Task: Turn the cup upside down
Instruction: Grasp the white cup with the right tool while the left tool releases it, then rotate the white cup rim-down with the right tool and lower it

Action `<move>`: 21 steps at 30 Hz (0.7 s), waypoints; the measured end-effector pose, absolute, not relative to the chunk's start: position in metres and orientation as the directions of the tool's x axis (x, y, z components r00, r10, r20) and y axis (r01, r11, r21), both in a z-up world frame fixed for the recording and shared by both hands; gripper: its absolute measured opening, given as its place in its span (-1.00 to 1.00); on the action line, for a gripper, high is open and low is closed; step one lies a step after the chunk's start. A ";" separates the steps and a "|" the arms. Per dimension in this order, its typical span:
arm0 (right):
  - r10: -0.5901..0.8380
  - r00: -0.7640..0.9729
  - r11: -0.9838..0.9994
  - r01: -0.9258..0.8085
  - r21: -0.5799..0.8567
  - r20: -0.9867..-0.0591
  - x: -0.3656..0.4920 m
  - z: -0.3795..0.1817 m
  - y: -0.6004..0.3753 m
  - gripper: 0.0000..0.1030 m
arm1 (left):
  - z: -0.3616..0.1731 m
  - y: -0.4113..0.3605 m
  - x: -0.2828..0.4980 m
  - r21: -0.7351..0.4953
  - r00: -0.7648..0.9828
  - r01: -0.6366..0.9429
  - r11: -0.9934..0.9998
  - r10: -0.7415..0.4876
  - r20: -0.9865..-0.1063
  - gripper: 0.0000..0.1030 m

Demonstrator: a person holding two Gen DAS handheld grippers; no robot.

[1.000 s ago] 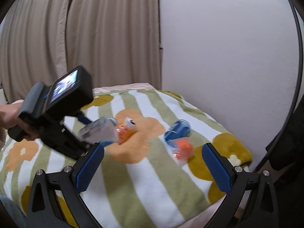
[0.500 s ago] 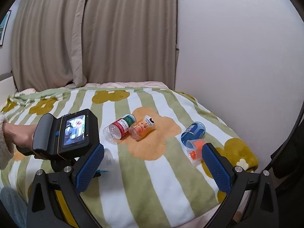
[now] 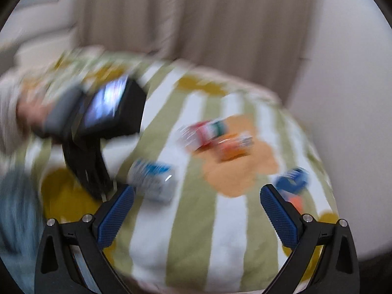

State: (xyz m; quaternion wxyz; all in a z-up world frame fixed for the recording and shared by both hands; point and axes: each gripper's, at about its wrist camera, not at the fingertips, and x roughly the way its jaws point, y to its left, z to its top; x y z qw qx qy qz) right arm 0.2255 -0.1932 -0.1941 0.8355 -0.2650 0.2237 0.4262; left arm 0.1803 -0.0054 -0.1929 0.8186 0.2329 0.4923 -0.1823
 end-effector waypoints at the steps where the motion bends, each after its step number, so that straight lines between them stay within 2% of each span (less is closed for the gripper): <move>1: 0.582 0.516 0.422 -0.852 -0.309 -0.629 0.222 -0.201 -0.179 0.99 | -0.191 0.001 0.172 0.180 0.451 0.504 0.845 -0.079 -0.889 0.99; 4: 0.518 0.473 0.195 -0.877 -0.439 -0.713 0.215 -0.226 -0.132 0.99 | -0.188 0.027 0.150 0.139 0.476 0.428 0.893 -0.092 -0.875 0.99; 7: 0.434 0.496 0.008 -0.837 -0.548 -0.752 0.208 -0.252 -0.094 0.98 | -0.185 0.051 0.127 0.095 0.498 0.353 0.931 -0.102 -0.861 0.99; 9: 0.378 0.491 -0.089 -0.824 -0.559 -0.784 0.207 -0.268 -0.079 0.70 | -0.185 0.062 0.118 0.062 0.501 0.328 0.943 -0.118 -0.857 0.99; 11: 0.315 0.476 -0.185 -0.818 -0.545 -0.821 0.203 -0.284 -0.067 0.62 | -0.184 0.071 0.109 0.044 0.506 0.310 0.950 -0.125 -0.853 0.99; 12: 0.293 0.473 -0.215 -0.814 -0.540 -0.831 0.204 -0.288 -0.063 0.43 | -0.184 0.074 0.106 0.044 0.510 0.305 0.951 -0.124 -0.851 0.99; 13: 0.260 0.471 -0.239 -0.814 -0.529 -0.843 0.204 -0.293 -0.060 0.35 | -0.183 0.077 0.102 0.044 0.515 0.300 0.953 -0.122 -0.849 0.99; 15: 0.193 0.443 -0.265 -0.835 -0.482 -0.875 0.207 -0.298 -0.055 0.12 | -0.181 0.084 0.099 0.033 0.521 0.290 0.956 -0.129 -0.844 0.99; 18: 0.170 0.412 -0.219 -0.870 -0.442 -0.895 0.212 -0.294 -0.054 0.11 | -0.178 0.092 0.098 0.014 0.535 0.273 0.962 -0.140 -0.834 0.99; 21: 0.210 0.309 -0.020 -0.947 -0.320 -0.928 0.231 -0.271 -0.054 0.10 | -0.174 0.098 0.096 -0.012 0.556 0.255 0.967 -0.157 -0.816 0.99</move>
